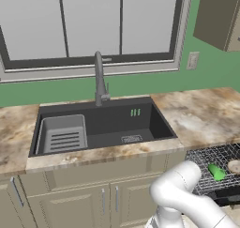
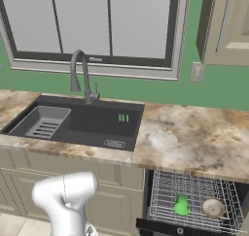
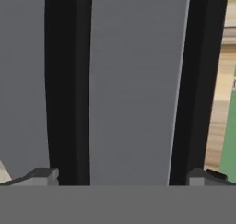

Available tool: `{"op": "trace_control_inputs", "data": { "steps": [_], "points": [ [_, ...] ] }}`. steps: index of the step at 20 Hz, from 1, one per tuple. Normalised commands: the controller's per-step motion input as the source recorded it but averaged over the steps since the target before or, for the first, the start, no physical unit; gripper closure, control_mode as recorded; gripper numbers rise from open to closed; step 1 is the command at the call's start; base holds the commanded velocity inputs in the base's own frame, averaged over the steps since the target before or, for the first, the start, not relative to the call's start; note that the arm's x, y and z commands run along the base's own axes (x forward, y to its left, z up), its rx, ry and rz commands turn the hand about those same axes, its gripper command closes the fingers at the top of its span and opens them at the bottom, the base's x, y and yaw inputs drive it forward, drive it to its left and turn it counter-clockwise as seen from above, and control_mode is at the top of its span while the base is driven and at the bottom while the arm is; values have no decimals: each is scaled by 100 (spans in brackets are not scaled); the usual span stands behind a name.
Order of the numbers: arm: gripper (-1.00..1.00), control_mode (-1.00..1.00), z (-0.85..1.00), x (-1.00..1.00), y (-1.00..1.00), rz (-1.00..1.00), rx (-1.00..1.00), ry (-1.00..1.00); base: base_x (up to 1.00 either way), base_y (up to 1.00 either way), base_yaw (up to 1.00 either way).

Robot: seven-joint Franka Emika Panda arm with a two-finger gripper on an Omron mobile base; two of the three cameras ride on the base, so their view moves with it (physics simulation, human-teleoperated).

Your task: Pick up the cup and bowl from the counter, place them in the dishwasher, and close the dishwasher door.

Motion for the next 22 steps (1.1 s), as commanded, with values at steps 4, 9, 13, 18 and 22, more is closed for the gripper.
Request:
{"op": "trace_control_inputs", "data": {
  "steps": [4, 9, 13, 18, 22],
  "points": [
    [-100, -100, -56, 100, 4, 4, 0, -5, 0, 0, 0],
    [-100, -100, -59, 100, 4, 4, 0, -5, 0, 0, 0],
    [-100, -100, -59, 100, 1, 3, 0, -5, 0, 0, 0],
    [-100, -100, -58, 100, 0, 3, 0, -5, 0, 0, 0],
    [-100, -100, -62, 100, 0, 3, 0, -4, 0, 0, 0]
  ]
}}
